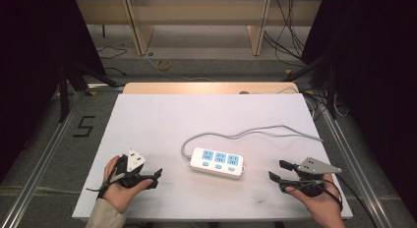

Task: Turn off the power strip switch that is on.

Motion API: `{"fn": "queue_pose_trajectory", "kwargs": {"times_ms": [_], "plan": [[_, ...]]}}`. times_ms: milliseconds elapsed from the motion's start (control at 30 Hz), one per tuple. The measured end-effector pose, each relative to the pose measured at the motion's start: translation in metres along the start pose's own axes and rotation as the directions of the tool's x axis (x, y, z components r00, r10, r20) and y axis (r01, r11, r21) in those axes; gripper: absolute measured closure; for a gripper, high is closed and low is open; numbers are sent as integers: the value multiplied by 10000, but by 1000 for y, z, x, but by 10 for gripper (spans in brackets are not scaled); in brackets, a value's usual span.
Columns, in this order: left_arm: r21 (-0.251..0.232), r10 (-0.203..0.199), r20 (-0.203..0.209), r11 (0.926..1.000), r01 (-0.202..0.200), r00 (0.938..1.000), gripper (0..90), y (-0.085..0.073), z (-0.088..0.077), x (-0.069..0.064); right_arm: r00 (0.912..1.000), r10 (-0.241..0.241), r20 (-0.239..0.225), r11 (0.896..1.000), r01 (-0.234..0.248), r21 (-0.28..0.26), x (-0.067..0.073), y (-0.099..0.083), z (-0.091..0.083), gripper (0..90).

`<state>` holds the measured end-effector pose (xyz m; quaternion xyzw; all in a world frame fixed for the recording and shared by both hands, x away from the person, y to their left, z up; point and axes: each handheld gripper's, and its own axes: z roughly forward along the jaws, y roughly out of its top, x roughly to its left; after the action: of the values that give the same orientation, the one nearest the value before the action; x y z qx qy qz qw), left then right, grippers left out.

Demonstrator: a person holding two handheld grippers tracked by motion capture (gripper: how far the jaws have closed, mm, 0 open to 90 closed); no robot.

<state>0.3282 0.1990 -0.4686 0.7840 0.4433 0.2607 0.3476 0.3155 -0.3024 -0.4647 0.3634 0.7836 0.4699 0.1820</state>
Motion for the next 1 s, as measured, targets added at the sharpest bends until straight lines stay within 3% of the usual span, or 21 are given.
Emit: {"fn": "queue_pose_trajectory", "kwargs": {"times_ms": [233, 533, 1000], "plan": [[90, 28, -73, 10000, -28, 10000, 135, -1, 1, 0, 9995, -319, 60, 9993, 318, 171, 1, 4, 0, 545], [54, -20, -116, 10000, 21, 9999, 152, 0, 2, 0, 9962, -850, 206, 9951, 838, 526, 3, 10, 1, 896], [20, -10, -148, 10000, 11, 9999, 153, 1, 4, -1, 9955, -875, 367, 9899, 828, 1152, 4, 18, 8, 900]]}}
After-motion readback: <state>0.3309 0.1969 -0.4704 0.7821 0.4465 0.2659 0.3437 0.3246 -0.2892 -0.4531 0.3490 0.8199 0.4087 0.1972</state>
